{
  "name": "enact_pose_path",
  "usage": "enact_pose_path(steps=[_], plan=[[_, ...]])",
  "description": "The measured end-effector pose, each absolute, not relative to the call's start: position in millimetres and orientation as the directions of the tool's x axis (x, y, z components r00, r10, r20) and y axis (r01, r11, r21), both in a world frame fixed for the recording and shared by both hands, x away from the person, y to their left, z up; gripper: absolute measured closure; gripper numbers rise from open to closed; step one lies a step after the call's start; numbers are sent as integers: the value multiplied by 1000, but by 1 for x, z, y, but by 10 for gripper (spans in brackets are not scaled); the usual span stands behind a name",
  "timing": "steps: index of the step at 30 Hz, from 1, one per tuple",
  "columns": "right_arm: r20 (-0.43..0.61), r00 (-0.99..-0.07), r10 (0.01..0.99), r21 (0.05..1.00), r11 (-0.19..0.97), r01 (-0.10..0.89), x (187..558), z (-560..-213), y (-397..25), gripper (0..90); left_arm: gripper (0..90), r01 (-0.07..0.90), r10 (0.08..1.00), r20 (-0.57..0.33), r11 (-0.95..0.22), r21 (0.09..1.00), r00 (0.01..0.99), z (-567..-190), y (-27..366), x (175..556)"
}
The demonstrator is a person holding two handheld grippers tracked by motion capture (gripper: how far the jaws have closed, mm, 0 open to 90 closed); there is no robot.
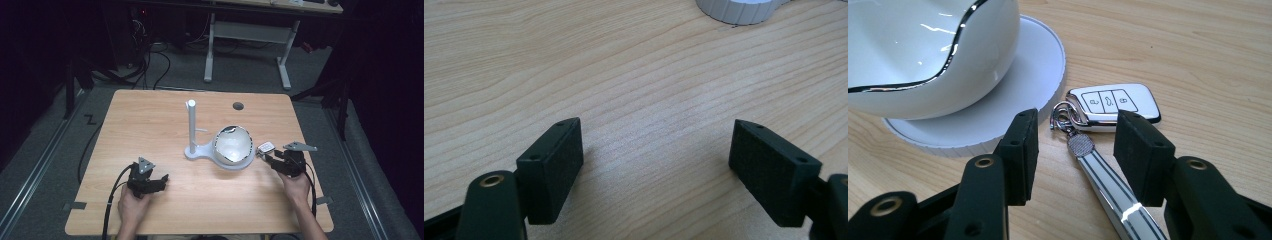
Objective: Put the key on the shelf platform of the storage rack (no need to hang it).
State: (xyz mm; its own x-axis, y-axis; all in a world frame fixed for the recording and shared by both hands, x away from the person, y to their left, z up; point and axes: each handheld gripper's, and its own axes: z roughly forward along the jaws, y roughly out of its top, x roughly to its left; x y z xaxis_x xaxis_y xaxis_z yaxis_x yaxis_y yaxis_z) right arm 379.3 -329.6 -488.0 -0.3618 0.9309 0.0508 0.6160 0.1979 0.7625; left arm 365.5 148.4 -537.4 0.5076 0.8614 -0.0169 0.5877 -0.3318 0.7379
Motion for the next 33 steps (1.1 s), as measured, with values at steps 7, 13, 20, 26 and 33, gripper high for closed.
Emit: enact_pose_path(steps=[7,13,20,26,33], plan=[[62,-357,932,740,197,643,389,-496,-334,530,221,588,862,-18,-330,739,507,-537,148,366],[44,-368,929,720,226,657,397,-497,-329,526,221,588,862,-17,-332,738,507,-537,148,366],[44,-374,927,692,242,680,410,-506,-324,537,221,588,862,-18,-330,739,507,-537,148,366],[22,-376,926,663,268,699,415,-514,-320,579,221,587,861,-16,-332,738,508,-537,148,366],[4,-388,922,650,293,701,417,-518,-321,677,220,587,862,-16,-332,738,507,-537,148,366]])
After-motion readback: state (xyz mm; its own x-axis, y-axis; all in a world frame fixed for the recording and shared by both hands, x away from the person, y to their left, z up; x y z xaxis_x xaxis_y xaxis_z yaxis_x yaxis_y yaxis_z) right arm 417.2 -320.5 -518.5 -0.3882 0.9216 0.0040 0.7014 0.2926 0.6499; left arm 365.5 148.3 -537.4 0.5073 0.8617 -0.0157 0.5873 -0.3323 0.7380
